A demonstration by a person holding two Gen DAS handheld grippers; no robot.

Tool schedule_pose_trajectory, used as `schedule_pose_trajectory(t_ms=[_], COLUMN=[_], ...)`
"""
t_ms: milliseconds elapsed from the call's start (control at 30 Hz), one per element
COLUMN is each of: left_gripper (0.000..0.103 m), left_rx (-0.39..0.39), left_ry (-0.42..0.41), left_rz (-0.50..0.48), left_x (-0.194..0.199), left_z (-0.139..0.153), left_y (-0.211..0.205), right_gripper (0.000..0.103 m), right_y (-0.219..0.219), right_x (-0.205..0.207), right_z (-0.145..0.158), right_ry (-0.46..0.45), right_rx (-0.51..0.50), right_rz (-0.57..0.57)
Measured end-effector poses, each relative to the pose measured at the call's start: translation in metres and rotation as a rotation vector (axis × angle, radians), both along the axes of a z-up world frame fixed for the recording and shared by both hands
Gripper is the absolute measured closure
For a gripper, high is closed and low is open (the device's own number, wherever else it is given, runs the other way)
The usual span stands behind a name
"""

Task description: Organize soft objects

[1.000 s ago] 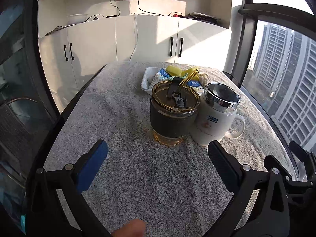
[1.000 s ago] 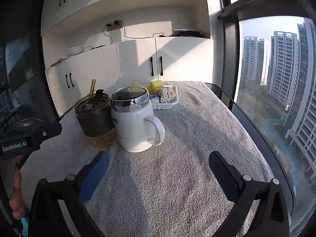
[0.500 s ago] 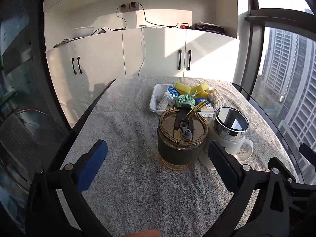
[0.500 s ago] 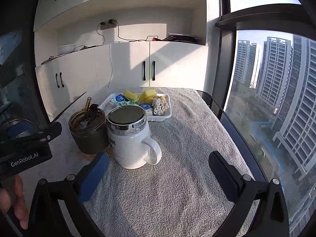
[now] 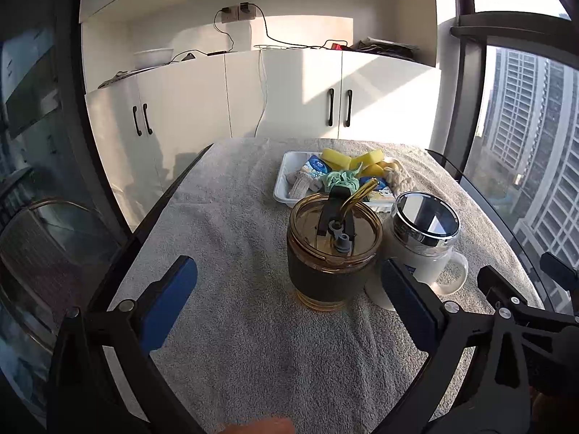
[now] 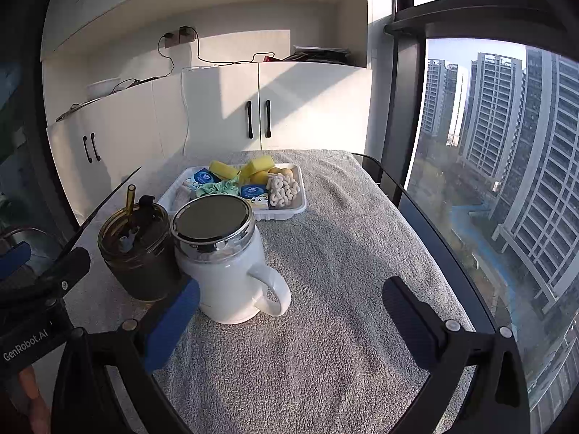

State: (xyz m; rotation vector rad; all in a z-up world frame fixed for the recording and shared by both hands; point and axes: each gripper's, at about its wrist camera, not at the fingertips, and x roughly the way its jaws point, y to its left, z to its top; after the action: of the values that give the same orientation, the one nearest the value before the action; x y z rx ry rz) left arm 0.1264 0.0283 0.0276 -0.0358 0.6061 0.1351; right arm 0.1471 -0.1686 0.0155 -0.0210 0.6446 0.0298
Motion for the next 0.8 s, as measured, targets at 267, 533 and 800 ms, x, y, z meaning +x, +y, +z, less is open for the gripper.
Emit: schedule_pose_trajectory(t_ms=[267, 533, 800], left_gripper=[0.000, 0.000, 0.000], left_rx=[-0.023, -0.027, -0.026], left_ry=[-0.006, 0.000, 0.001], left_rz=[-0.009, -0.018, -0.008], left_x=[-0.0035, -0.0026, -0.0028], left_z=[0.0003, 0.0006, -0.0004], left_y=[0.0021, 0.0010, 0.0049], right_gripper=[0.000, 0.000, 0.000], right_y=[0.0030, 0.0070, 0.0088], right_x=[-0.0030, -0.0011, -0.0002], right_z=[0.0007, 0.0018, 0.0008], right_ry=[-0.006, -0.007, -0.006], right_rx=[-0.007, -0.018, -0.027], right_rz=[0.005, 0.007, 0.016])
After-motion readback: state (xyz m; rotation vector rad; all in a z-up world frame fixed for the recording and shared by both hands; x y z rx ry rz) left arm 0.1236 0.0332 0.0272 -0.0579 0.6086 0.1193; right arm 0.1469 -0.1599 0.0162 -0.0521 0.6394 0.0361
